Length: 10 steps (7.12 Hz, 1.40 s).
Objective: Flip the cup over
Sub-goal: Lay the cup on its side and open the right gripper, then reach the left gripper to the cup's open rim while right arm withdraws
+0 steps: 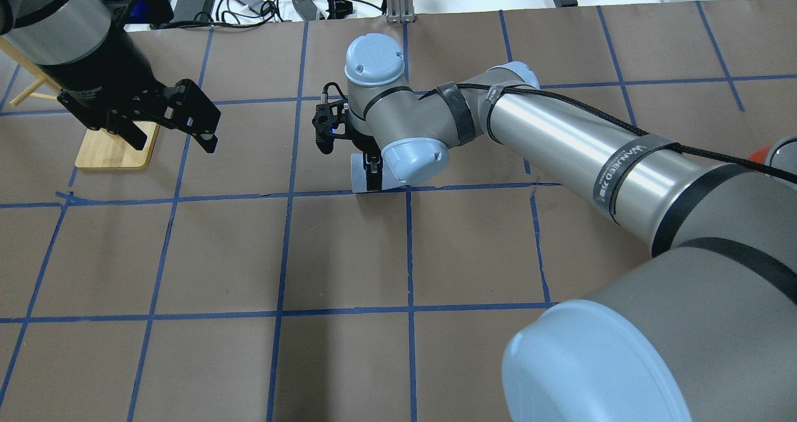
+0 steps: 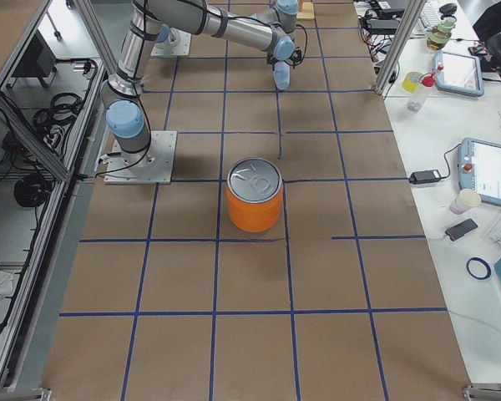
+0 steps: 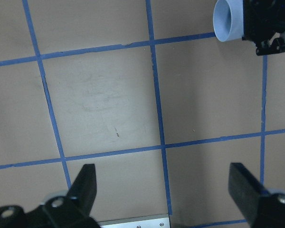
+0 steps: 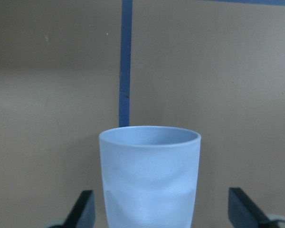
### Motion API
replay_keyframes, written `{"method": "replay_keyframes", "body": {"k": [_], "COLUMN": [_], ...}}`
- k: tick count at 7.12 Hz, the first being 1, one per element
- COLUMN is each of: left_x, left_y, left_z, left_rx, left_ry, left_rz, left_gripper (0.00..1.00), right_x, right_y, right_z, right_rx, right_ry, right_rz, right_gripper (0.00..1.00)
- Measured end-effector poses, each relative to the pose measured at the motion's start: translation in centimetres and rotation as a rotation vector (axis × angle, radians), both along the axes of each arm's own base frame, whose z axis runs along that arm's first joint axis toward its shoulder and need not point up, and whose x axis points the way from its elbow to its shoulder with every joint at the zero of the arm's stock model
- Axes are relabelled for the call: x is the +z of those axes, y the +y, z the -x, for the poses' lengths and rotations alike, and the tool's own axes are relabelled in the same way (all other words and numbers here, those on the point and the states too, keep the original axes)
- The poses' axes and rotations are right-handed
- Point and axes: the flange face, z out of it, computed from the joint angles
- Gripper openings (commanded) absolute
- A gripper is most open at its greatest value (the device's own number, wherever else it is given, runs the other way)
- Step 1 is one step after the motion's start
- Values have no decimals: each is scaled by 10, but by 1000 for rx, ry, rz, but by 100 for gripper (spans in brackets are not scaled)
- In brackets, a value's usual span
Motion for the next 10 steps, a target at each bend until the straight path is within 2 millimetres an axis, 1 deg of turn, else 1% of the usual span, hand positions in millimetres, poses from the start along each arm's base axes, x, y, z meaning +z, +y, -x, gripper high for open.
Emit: {"method": "replay_keyframes", "body": {"k": [2, 3, 4, 5, 6, 7, 8, 9, 10], "left_x": [5, 5, 1, -7, -17, -34, -61, -96, -128], "left_y": [0, 0, -3, -7, -12, -20, -34, -50, -63], "left_z": [-5, -7, -10, -12, -11, -8, -3, 1, 5], "left_rx": [-5, -1, 10, 26, 47, 67, 77, 78, 73], "left_ry": [-19, -22, -11, 31, 101, 194, 296, 361, 402], "left_rz": [11, 8, -1, -13, -28, -44, -40, -15, 16], "left_gripper": [100, 100, 100, 100, 100, 100, 100, 100, 100], "right_x": [58, 90, 127, 159, 186, 206, 219, 230, 237], "right_y": [13, 18, 22, 27, 33, 39, 47, 56, 64], "right_z": [13, 29, 58, 93, 129, 161, 186, 204, 218], "right_rx": [-19, -49, -107, -173, -251, -360, -505, -673, -834], "right_ry": [-6, -5, 2, 14, 24, 34, 54, 93, 133], "right_rz": [32, 43, 39, 22, 0, -31, -65, -84, -90], "right_gripper": [100, 100, 100, 100, 100, 100, 100, 100, 100]}}
